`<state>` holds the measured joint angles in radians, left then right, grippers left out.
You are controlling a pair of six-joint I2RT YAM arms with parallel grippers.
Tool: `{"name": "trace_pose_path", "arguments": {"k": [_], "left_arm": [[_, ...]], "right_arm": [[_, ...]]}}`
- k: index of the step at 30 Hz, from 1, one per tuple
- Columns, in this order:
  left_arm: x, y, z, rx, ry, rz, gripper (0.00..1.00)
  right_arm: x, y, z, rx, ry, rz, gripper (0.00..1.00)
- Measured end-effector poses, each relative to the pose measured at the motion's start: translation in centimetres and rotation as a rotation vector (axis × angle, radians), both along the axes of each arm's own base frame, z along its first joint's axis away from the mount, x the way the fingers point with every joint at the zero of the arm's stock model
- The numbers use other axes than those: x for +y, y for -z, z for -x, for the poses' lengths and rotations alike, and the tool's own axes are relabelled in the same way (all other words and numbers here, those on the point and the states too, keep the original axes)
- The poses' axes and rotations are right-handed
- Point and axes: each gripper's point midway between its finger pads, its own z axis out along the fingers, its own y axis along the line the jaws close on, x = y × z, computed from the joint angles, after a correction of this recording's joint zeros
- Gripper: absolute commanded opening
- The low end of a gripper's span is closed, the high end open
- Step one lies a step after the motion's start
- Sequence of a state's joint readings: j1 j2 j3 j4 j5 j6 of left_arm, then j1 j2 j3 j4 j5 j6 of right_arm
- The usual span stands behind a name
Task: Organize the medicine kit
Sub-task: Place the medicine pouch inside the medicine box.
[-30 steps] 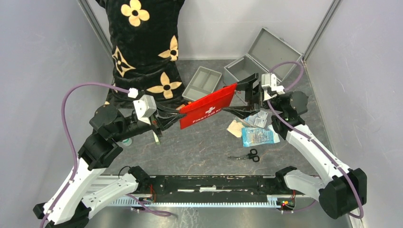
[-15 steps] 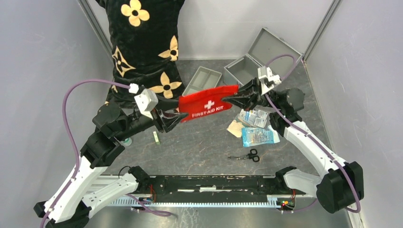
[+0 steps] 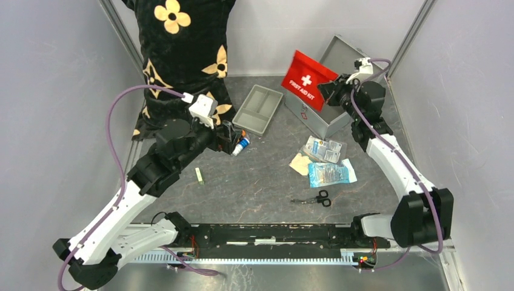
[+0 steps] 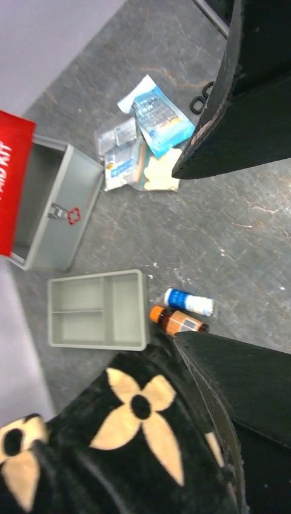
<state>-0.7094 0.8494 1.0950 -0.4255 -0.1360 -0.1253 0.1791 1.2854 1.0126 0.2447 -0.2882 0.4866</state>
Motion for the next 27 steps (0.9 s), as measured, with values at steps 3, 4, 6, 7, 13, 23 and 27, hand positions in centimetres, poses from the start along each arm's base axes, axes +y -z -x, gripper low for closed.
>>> {"name": "trace_pose_path", "arguments": {"k": [3, 4, 6, 7, 13, 23, 27], "left_arm": [[-0.1, 2.4, -0.5, 0.063, -0.027, -0.024, 1.0], [-0.2, 3.0, -0.6, 0.08, -0.03, -0.028, 1.0], [-0.2, 3.9, -0.5, 0.105, -0.035, -0.035, 1.0], [-0.1, 4.2, -0.5, 0.115, -0.04, -0.035, 1.0], [0.2, 4.6, -0.4, 0.133, -0.065, -0.017, 1.0], [0.6, 4.9, 0.0, 0.138, -0.069, -0.021, 1.0], [0.7, 5.2, 0.1, 0.144, -0.068, -0.025, 1.0]], "right_arm": [[-2.9, 2.5, -2.3, 0.101, 0.139, -0.014, 0.0], [-3.8, 3.4, -3.1, 0.132, 0.178, -0.02, 0.0], [-5.0, 5.0, -4.1, 0.186, 0.237, -0.036, 0.0], [-5.5, 5.9, -4.5, 0.216, 0.263, -0.049, 0.0], [-6.6, 9.9, -6.1, 0.336, 0.347, -0.09, 0.0], [-6.7, 11.3, -11.0, 0.412, 0.391, -0.103, 0.02], [-6.9, 12.0, -11.5, 0.436, 0.397, -0.097, 0.03]]}}
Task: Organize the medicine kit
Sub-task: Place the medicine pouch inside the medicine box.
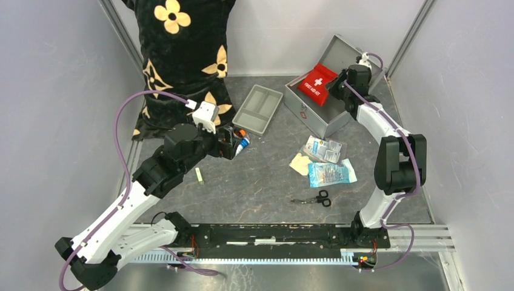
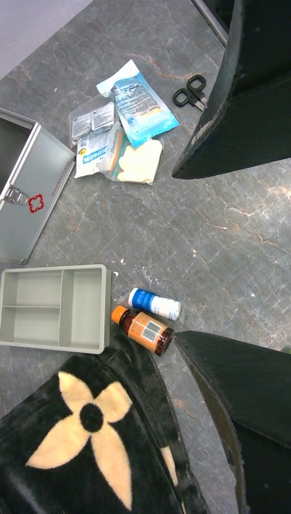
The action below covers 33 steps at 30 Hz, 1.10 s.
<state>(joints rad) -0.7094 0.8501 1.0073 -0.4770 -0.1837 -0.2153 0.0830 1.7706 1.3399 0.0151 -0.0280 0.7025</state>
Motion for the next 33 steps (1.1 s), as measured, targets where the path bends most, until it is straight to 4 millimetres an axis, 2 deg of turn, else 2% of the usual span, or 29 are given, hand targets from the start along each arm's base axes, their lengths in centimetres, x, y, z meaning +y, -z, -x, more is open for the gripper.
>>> {"name": "trace_pose_path", "arguments": {"k": [5, 11, 17, 20, 27, 33], "left_arm": [[0.0, 0.1, 0.0, 0.002, 0.002, -0.001, 1.0], [-0.2, 0.4, -0.1, 0.011, 0.006, -0.007, 1.0], [-0.5, 0.7, -0.2, 0.022, 0.015, -0.012, 1.0], [-0.7, 0.8, -0.1, 0.027, 0.026, -0.011, 1.0], [-0.7, 0.8, -0.1, 0.028, 0.028, -0.01, 1.0], [-0.7, 0.8, -0.1, 0.028, 0.027, -0.01, 1.0]], "right_arm": [[-0.3, 0.7, 0.3, 0.021, 0.007, 0.003, 0.04], [-0.1, 2.5, 1.2, 0.064, -0.009, -0.001, 0.03], [0.0, 4.7, 2.3, 0.118, -0.014, 0.0, 0.08], [0.0, 4.8, 2.4, 0.122, -0.012, -0.003, 0.1], [-0.1, 5.5, 2.4, 0.138, -0.008, 0.004, 0.43], [-1.1, 5.0, 2.3, 0.155, 0.002, 0.092, 0.59]]}}
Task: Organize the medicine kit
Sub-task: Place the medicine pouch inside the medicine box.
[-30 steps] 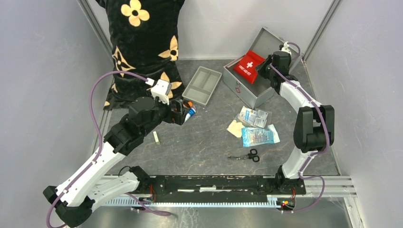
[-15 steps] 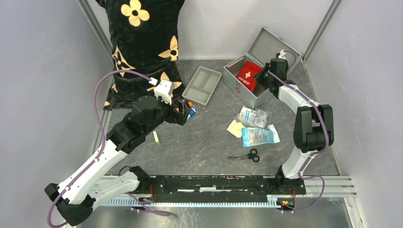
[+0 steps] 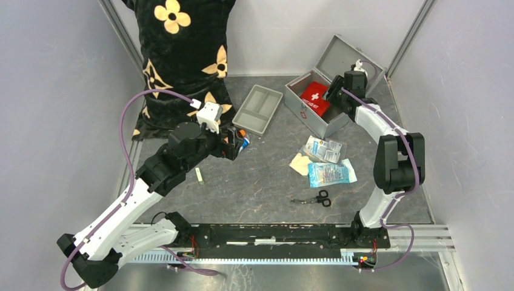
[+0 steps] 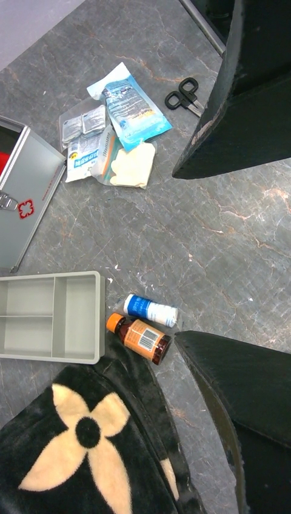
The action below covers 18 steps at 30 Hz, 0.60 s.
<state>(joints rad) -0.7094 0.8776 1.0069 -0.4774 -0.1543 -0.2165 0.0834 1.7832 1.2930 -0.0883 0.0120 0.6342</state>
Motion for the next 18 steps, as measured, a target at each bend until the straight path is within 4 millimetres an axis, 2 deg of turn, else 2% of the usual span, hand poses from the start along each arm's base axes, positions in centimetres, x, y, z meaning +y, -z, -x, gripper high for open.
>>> {"name": "trace_pose_path", "arguments": {"k": [4, 9, 12, 14, 18], "left_arm": [[-0.1, 0.2, -0.1, 0.008, -0.003, 0.0, 1.0], [-0.1, 0.8, -0.5, 0.027, -0.024, -0.006, 1.0], [0.2, 1.0, -0.8, 0.038, -0.058, -0.005, 1.0], [0.3, 1.3, -1.1, 0.045, -0.081, -0.007, 1.0], [0.4, 2.3, -1.8, 0.082, -0.135, -0.007, 1.0]], "right_arm": [[-1.0, -1.6, -0.4, -0.002, -0.002, 0.088, 0.62], [-2.5, -4.6, -0.7, -0.03, 0.012, 0.218, 0.63], [-3.6, -6.4, 0.6, -0.042, 0.03, 0.287, 0.63], [-4.2, -8.7, 1.8, -0.079, 0.038, 0.325, 0.63], [-4.2, -13.0, 4.2, -0.161, 0.015, 0.365, 0.62]]}}
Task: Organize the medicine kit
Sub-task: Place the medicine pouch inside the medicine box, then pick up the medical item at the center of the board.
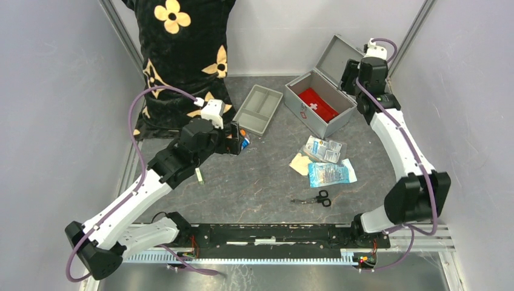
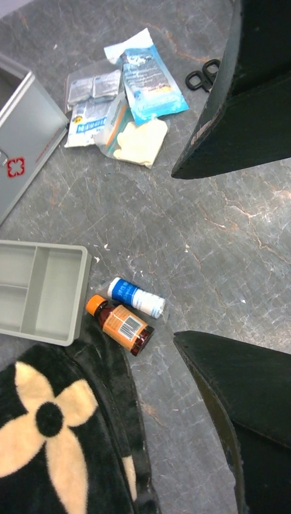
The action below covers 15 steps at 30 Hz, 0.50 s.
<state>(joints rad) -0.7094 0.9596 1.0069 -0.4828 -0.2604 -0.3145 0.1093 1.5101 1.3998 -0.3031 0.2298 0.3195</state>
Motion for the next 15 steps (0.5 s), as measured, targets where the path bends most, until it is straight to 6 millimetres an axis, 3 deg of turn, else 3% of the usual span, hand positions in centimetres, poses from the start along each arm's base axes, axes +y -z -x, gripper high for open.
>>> {"name": "trace_pose_path", "arguments": {"k": [3, 7, 11, 15], "left_arm": [[-0.1, 1.2, -0.7, 0.037, -0.04, -0.01, 1.0], [0.0, 2.9, -1.5, 0.088, -0.103, -0.019, 1.0], [1.0, 4.6, -2.3, 0.138, -0.188, -0.035, 1.0], [2.8, 5.8, -2.8, 0.181, -0.289, -0.043, 1.0]], "right_arm": [[0.9, -2.2, 1.5, -0.033, -0.056, 0.021, 0.62], [3.2, -2.7, 3.1, -0.015, -0.168, 0.03, 0.62], [7.5, -2.1, 4.9, 0.02, -0.315, 0.041, 0.62], [13.1, -0.5, 8.1, 0.052, -0.496, 0.038, 0.62]]}}
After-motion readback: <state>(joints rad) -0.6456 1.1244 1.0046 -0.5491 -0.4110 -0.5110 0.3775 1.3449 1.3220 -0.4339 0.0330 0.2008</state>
